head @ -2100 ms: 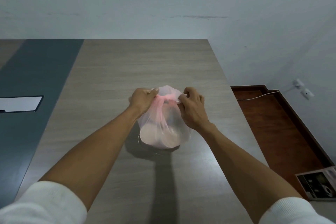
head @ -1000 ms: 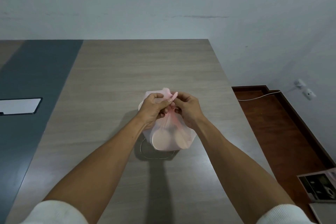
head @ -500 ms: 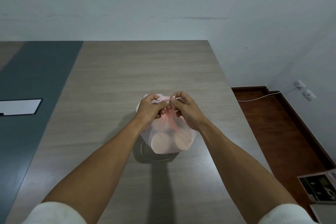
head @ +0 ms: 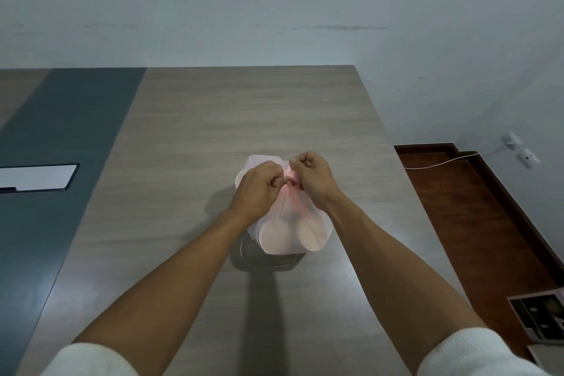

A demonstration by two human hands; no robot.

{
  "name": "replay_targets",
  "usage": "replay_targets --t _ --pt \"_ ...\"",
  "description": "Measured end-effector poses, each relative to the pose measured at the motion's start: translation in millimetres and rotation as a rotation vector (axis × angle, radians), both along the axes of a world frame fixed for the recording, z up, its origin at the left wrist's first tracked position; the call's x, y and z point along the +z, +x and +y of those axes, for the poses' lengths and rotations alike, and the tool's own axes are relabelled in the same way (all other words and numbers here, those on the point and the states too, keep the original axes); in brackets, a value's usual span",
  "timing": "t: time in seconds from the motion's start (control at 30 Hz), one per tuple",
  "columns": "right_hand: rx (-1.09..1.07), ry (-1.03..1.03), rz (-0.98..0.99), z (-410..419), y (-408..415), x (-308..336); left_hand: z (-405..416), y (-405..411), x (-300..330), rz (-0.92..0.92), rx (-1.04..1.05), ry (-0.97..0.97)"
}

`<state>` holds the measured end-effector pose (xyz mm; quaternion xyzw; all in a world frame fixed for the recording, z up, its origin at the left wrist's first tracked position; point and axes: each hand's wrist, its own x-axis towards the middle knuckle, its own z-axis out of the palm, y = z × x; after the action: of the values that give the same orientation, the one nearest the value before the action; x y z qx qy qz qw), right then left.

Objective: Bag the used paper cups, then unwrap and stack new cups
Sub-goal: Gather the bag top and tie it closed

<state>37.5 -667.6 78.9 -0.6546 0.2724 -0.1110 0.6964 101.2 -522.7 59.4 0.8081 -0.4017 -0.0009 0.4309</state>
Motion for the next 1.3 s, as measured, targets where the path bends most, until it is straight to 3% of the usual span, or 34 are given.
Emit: replay_targets --t 0.2,0.4,0.47,0.63,0.73,0.83,1.0,1.13,1.3 --pt "0.013 0.067 0.064 -0.9 8.5 3.5 3.8 -4.3 -3.6 -0.482 0.071 -0.028" --pt "0.050 0.079 0.145 -2.3 10.0 5.0 6.6 -3.5 -10.6 -0.464 0.032 -0.034" --pt "0.056 0.053 0.166 -3.7 10.1 3.9 3.8 -1.2 -1.3 -0.235 0.007 0.016" --pt "0.079 -0.025 0.118 1.1 9.2 4.8 -6.2 12.4 27.7 0.830 -0.146 -0.016" --pt "0.071 -0.047 0.072 4.4 6.6 7.5 -5.7 19.0 28.5 1.052 -0.125 -0.021" --pt "-0.004 -0.187 0.008 -0.3 -6.6 8.5 -2.2 20.9 23.0 1.016 -0.031 -0.069" --pt "0.275 -0.445 0.054 -5.9 -31.5 6.4 -2.1 25.5 21.2 0.916 0.100 -0.069" --pt "0.281 -0.497 0.119 -5.6 -24.3 -4.6 -5.4 23.8 19.1 0.877 0.239 -0.120" --pt "0.253 -0.688 0.298 -15.7 -26.9 -13.5 0.9 26.3 7.2 0.597 0.523 -0.077"
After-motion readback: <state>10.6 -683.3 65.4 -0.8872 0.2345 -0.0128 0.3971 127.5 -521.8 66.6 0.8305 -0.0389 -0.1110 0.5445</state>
